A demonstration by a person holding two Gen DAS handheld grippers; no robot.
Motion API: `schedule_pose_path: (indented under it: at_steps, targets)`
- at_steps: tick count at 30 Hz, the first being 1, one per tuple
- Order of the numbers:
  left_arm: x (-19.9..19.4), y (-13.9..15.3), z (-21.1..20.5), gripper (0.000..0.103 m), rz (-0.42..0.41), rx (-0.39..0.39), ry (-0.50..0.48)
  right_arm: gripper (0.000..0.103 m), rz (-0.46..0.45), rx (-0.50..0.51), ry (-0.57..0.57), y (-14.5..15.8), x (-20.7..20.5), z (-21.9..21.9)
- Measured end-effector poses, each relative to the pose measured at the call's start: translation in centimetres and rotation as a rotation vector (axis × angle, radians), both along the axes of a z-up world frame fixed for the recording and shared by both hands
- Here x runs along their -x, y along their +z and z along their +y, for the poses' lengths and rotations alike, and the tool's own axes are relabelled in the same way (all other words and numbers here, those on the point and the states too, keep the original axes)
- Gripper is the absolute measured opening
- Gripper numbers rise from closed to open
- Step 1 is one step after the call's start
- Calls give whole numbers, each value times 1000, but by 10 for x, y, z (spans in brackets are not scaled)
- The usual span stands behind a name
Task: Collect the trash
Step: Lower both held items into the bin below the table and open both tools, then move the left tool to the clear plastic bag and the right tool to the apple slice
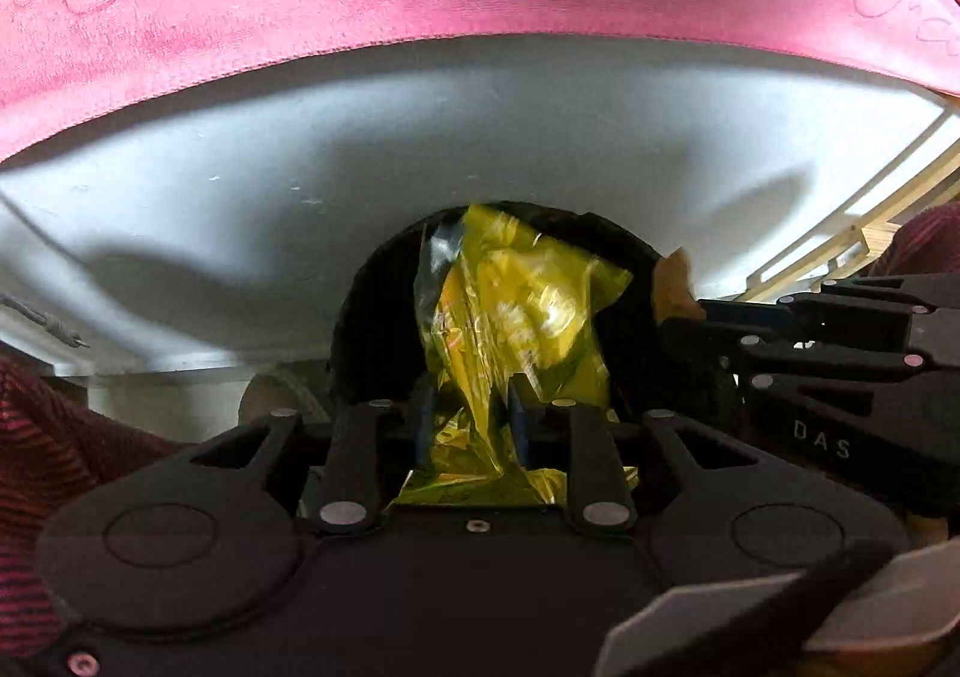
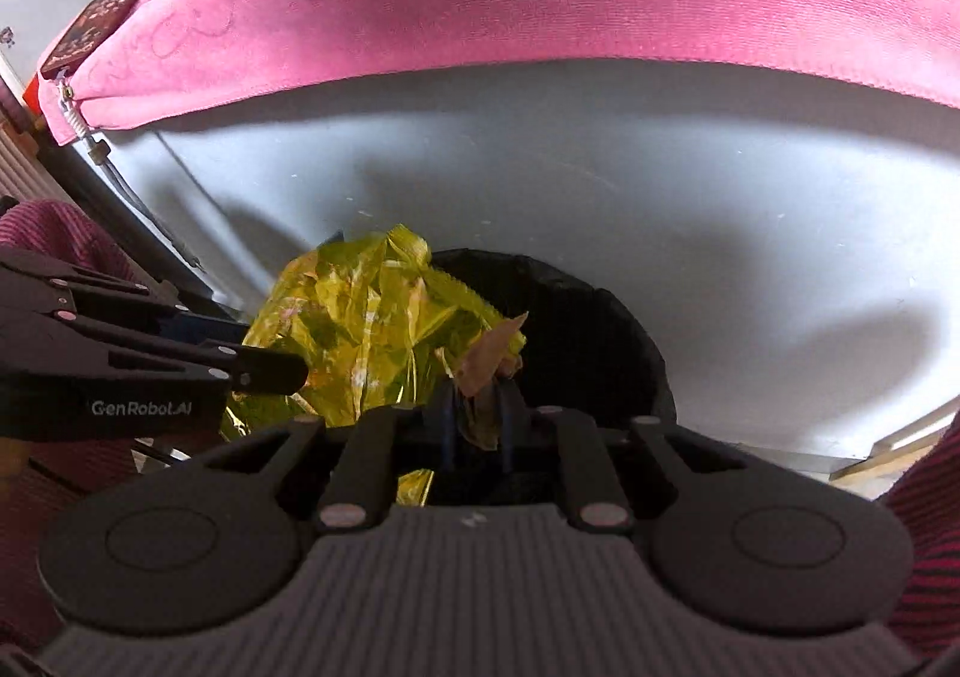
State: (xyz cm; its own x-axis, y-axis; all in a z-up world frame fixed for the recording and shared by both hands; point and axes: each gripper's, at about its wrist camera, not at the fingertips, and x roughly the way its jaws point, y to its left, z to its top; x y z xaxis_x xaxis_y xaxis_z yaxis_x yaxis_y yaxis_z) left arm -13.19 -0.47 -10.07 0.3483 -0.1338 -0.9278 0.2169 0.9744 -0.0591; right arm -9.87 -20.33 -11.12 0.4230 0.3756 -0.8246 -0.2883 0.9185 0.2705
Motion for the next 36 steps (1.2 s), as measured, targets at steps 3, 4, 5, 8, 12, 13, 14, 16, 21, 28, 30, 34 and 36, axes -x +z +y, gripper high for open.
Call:
schedule_pose_path:
  at_steps: [3, 4, 5, 8, 12, 13, 14, 16, 21, 28, 30, 34, 36]
  targets:
    - [0, 5, 2, 37, -9, -11, -2, 51, -2, -7, 3, 1, -2, -1]
    - [1, 5, 1, 40, -15, -15, -2, 52, -3, -8, 4, 1, -2, -1]
    - [1, 6, 1, 42, -24, -20, -2, 54, -5, -10, 5, 1, -1, -3]
    - [-5, 8, -2, 49, -48, -26, 5, 56, -10, -12, 5, 3, -2, -3]
    - [-8, 16, -2, 54, -86, -17, 22, 58, -28, -21, 6, 8, -4, -6]
    - [-7, 20, 0, 55, -98, -12, 27, 59, -36, -26, 6, 11, -4, -7]
    - [-9, 20, 1, 55, -109, -9, 30, 61, -46, -30, 6, 14, -4, -8]
    - [-9, 31, 3, 57, -142, -4, 33, 63, -74, -35, 7, 21, -4, -11]
    - [-4, 79, 12, 70, -266, 65, 27, 67, -172, -25, 12, 52, -7, -17]
    - [-2, 145, 21, 88, -523, 108, 26, 74, -361, -51, 2, 110, -16, -33]
    - [-13, 146, 17, 88, -551, 119, 40, 77, -415, -47, -7, 124, -23, -31]
    - [-33, 154, 23, 90, -607, 125, 83, 79, -501, -10, -40, 141, -41, -32]
    - [-53, 153, 22, 90, -626, 114, 105, 81, -532, 1, -65, 145, -52, -35]
